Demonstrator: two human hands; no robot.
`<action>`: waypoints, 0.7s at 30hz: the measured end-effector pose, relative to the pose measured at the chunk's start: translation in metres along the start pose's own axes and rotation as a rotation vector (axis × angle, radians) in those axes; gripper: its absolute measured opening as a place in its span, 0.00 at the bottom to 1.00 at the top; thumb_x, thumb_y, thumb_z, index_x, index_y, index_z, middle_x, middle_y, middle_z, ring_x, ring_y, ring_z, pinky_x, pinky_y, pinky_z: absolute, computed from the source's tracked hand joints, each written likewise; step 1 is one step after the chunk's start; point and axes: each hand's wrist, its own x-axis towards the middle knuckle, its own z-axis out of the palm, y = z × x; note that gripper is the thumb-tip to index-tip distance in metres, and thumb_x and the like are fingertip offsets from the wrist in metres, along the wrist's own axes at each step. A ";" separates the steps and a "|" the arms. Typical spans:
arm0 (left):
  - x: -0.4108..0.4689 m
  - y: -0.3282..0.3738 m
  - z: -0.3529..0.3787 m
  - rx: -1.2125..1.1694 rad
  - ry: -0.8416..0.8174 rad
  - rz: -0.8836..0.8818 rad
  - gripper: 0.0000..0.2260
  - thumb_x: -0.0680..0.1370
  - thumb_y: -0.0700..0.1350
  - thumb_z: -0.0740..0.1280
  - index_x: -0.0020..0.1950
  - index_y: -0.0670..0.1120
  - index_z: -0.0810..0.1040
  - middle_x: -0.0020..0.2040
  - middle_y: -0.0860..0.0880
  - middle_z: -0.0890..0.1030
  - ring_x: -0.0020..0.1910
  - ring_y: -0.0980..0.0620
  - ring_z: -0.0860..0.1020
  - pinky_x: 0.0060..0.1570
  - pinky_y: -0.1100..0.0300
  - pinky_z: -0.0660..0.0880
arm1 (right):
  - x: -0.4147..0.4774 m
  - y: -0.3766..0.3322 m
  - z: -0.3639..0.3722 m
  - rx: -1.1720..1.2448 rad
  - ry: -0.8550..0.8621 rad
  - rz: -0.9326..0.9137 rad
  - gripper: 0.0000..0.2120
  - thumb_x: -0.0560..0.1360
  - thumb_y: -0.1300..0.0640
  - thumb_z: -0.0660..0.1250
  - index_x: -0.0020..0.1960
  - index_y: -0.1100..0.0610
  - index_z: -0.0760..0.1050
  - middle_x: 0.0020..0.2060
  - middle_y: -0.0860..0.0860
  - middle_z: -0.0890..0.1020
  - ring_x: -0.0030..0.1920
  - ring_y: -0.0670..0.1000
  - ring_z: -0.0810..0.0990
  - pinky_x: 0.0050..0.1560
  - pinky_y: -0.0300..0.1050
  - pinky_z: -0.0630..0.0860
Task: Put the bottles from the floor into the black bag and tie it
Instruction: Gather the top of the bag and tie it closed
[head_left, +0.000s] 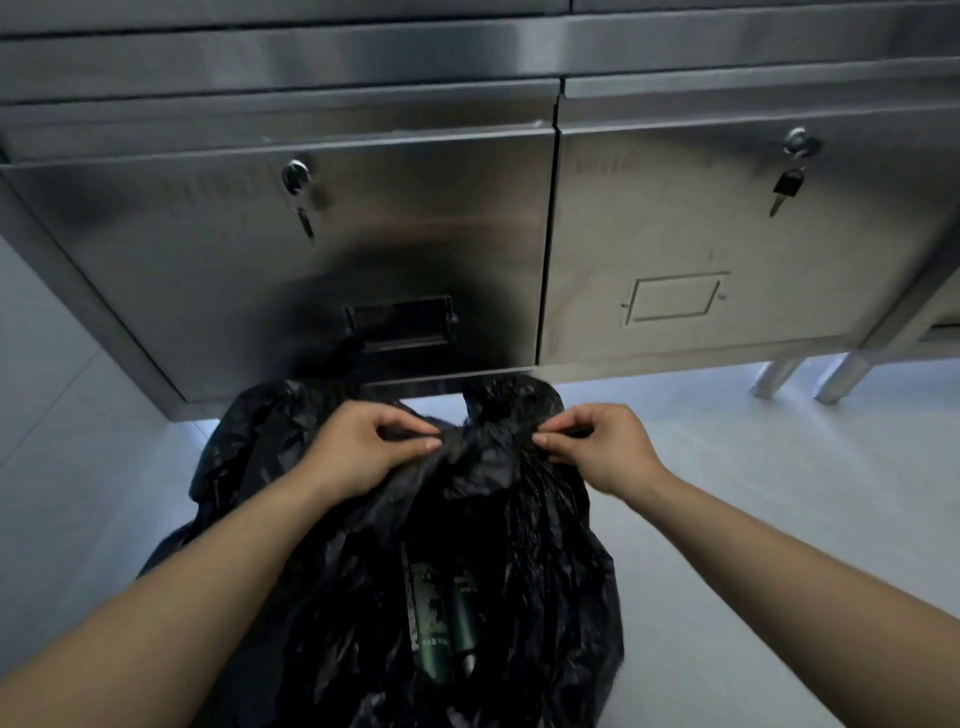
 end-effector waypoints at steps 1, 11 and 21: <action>-0.001 0.001 -0.004 0.005 0.006 0.006 0.09 0.68 0.38 0.75 0.36 0.54 0.83 0.33 0.60 0.83 0.34 0.69 0.79 0.39 0.78 0.71 | -0.001 0.000 -0.004 0.012 0.001 0.009 0.10 0.67 0.63 0.76 0.32 0.51 0.80 0.27 0.47 0.82 0.30 0.49 0.81 0.45 0.47 0.82; 0.001 -0.005 -0.042 0.050 0.140 -0.022 0.07 0.69 0.44 0.74 0.38 0.57 0.82 0.40 0.62 0.82 0.40 0.70 0.78 0.45 0.73 0.70 | -0.010 -0.015 -0.020 0.177 0.001 -0.056 0.07 0.69 0.67 0.73 0.37 0.57 0.80 0.25 0.45 0.82 0.27 0.40 0.80 0.30 0.29 0.74; -0.001 -0.005 -0.026 -0.021 0.130 -0.149 0.02 0.69 0.50 0.74 0.38 0.53 0.84 0.33 0.63 0.83 0.34 0.69 0.79 0.34 0.75 0.69 | -0.013 -0.003 -0.018 -0.101 -0.146 -0.025 0.09 0.62 0.54 0.80 0.39 0.54 0.82 0.33 0.46 0.84 0.33 0.41 0.82 0.35 0.34 0.75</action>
